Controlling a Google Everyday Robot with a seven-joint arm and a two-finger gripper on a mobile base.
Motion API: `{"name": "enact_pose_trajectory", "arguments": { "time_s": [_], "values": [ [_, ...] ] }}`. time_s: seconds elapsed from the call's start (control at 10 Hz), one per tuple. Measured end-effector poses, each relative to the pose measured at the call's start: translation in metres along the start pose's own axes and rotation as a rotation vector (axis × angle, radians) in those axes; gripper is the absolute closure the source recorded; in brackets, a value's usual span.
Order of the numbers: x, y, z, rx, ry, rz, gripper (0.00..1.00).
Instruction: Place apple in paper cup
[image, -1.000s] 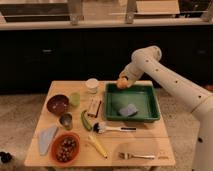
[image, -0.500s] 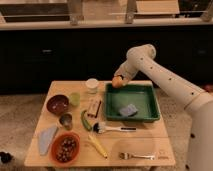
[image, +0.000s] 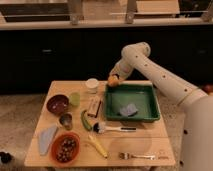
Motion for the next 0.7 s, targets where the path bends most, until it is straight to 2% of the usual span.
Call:
{"name": "enact_pose_trajectory", "arguments": {
  "time_s": [0.5,0.7],
  "values": [
    [-0.017,-0.021,0.007,0.005,-0.022,-0.071,0.96],
    [-0.017,-0.022,0.005,0.005,-0.028,-0.109,0.96]
  ]
}}
